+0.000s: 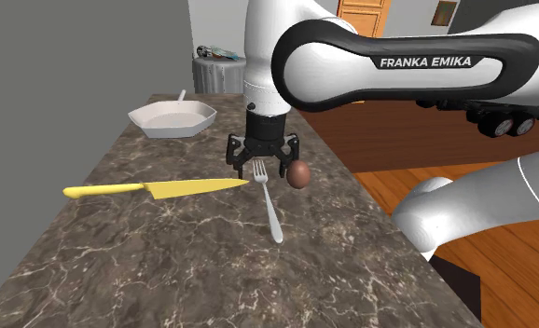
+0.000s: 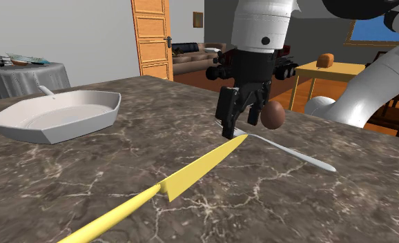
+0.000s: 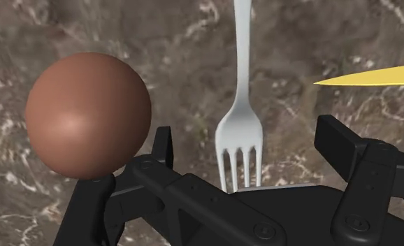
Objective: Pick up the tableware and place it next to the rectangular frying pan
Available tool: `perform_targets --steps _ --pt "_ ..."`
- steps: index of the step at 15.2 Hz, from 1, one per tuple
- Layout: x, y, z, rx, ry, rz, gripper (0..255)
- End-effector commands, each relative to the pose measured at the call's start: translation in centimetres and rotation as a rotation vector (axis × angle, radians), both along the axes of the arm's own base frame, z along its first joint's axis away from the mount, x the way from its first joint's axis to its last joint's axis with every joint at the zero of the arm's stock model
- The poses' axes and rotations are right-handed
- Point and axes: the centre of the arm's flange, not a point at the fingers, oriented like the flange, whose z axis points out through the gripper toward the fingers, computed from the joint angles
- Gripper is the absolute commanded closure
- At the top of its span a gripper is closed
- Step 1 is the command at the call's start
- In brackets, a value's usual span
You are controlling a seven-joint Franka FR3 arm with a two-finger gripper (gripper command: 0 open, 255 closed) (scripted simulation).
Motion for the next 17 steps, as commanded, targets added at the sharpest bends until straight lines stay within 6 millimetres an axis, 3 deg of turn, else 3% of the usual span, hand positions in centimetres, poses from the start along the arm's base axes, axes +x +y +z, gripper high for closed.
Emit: perform_targets --steps 1,2,11,17 --pt "-0.1 0.0 -0.3 -0.002 0.009 0.001 0" --pt "0.0 0.0 -0.3 -0.002 0.008 0.001 255" --pt "-0.1 0.0 -0.3 -0.002 0.008 0.001 255" --pt "-0.1 0.0 2.9 -0.002 0.009 0.001 255"
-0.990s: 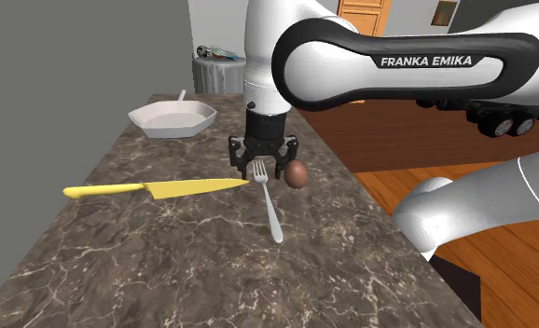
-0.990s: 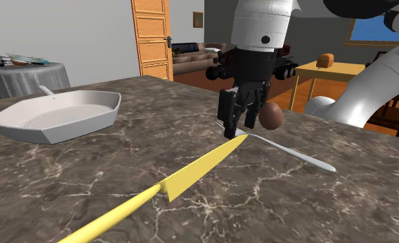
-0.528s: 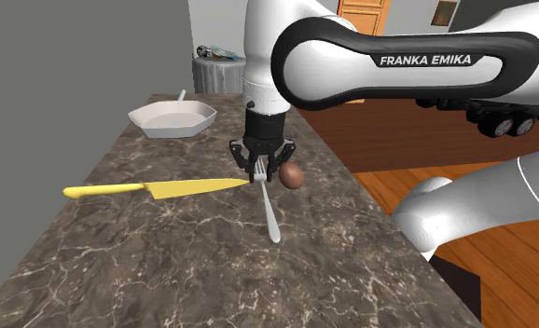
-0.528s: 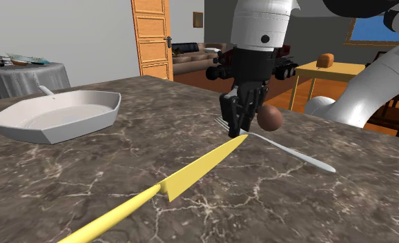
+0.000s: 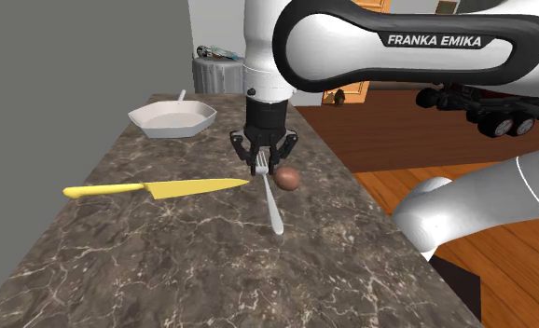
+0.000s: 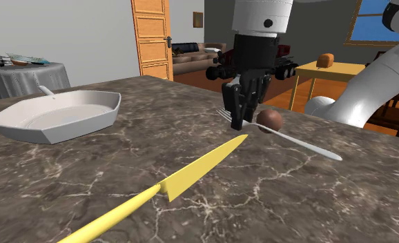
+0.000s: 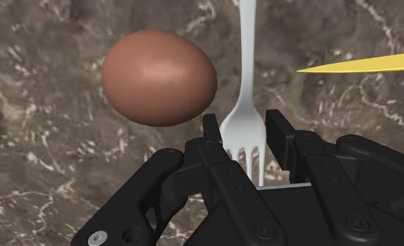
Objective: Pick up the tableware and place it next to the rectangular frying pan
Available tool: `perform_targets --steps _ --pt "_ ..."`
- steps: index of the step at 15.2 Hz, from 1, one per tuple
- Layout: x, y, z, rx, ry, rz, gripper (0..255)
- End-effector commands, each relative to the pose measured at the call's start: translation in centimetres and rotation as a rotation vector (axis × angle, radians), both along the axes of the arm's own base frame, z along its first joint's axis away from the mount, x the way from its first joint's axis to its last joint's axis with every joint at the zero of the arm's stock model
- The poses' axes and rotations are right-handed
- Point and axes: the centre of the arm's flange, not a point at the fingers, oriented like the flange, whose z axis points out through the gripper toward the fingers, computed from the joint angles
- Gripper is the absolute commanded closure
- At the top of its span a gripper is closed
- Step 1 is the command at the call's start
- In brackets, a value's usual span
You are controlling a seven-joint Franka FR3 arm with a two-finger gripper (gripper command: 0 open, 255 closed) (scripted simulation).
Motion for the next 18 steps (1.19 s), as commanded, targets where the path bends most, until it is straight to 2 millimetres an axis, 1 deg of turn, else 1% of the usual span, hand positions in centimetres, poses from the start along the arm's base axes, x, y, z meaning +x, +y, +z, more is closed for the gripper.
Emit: perform_targets --steps 1,15,16,18 --pt "0.0 0.0 1.0 0.000 0.001 0.000 255" --pt "0.0 0.0 8.4 0.000 0.001 0.000 255" --pt "0.0 0.0 8.6 0.000 0.001 0.000 255" --pt "1.8 -1.9 8.6 0.000 0.001 0.000 255"
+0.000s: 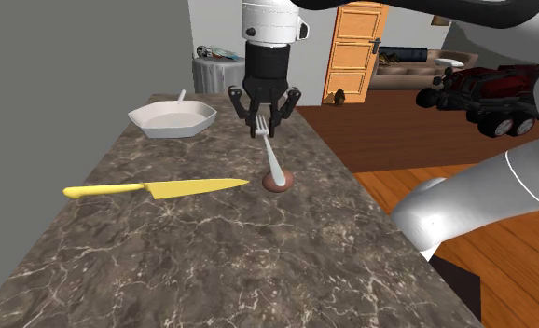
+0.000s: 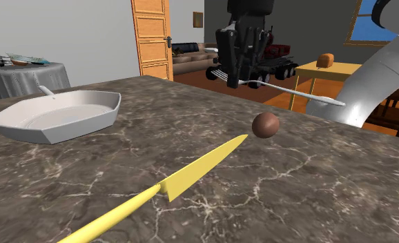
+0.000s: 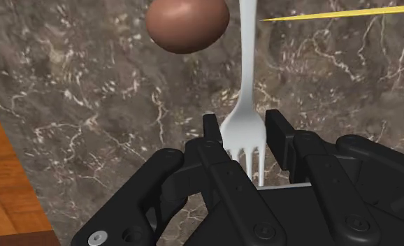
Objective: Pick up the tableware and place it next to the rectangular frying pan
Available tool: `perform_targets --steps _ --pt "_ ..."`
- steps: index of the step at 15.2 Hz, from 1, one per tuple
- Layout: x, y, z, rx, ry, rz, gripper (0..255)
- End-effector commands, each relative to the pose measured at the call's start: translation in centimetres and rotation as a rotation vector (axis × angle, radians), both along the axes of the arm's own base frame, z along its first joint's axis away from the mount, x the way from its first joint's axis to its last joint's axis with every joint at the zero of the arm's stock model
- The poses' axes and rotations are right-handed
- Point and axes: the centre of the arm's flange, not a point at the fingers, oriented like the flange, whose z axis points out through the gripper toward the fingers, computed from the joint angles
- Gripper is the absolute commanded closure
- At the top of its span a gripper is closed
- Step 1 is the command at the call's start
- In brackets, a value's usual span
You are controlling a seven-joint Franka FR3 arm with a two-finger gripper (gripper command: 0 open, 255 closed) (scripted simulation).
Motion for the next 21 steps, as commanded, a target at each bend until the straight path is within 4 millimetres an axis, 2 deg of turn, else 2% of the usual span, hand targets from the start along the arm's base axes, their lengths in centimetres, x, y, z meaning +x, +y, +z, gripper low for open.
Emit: perform_targets --steps 1,21 --pt "1.4 -1.7 0.3 0.000 0.000 0.000 255" --pt "19.1 -21.2 0.4 0.000 0.000 0.000 255"
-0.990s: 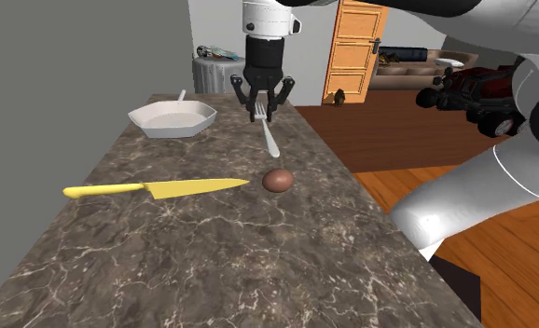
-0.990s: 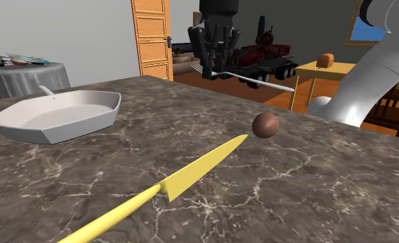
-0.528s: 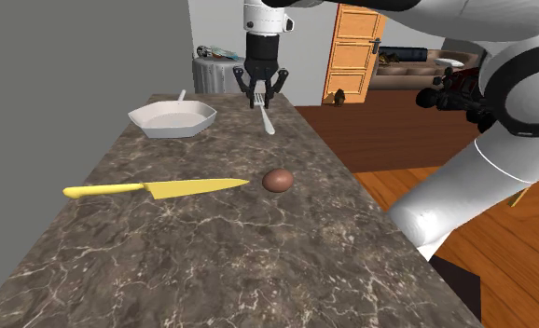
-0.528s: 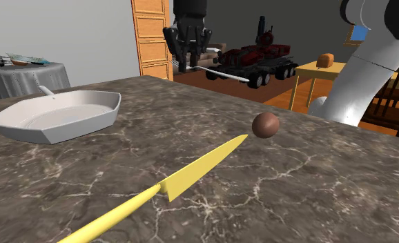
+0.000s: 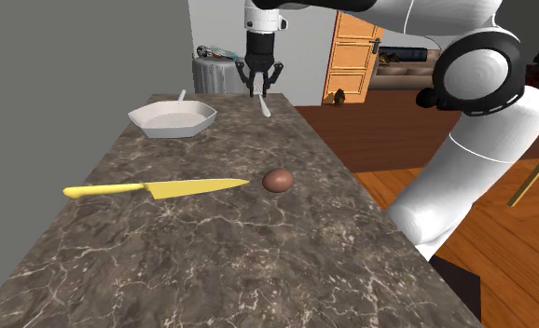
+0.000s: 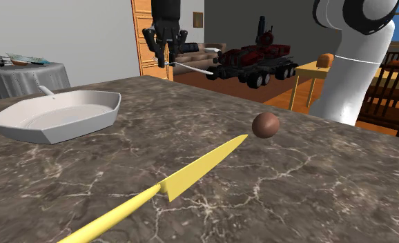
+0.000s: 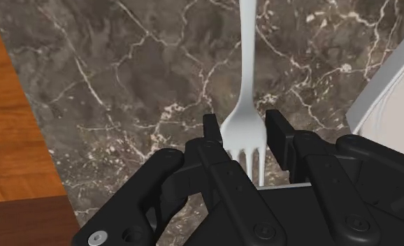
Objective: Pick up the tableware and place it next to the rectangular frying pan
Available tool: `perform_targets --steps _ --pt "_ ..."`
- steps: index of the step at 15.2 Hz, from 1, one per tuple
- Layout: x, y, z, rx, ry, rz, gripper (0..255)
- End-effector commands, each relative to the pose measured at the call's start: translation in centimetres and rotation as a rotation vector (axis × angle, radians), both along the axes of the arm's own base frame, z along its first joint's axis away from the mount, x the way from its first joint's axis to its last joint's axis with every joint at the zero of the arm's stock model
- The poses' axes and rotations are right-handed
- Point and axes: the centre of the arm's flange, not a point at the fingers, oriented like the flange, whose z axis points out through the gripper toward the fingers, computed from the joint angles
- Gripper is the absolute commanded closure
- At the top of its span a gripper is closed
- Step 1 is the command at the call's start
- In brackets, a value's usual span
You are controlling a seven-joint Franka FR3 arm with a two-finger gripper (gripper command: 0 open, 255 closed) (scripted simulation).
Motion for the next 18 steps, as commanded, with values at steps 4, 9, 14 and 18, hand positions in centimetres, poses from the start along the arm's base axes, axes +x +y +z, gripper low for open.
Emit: perform_targets --steps 4,9,14,18 --pt "4.5 -4.9 0.0 0.000 0.000 0.000 255" --pt "8.9 -9.8 0.0 0.000 0.000 0.000 255" --pt "10.4 -11.5 -1.6 0.000 0.000 0.000 255" --pt "10.4 -11.5 -3.7 0.000 0.000 0.000 255"
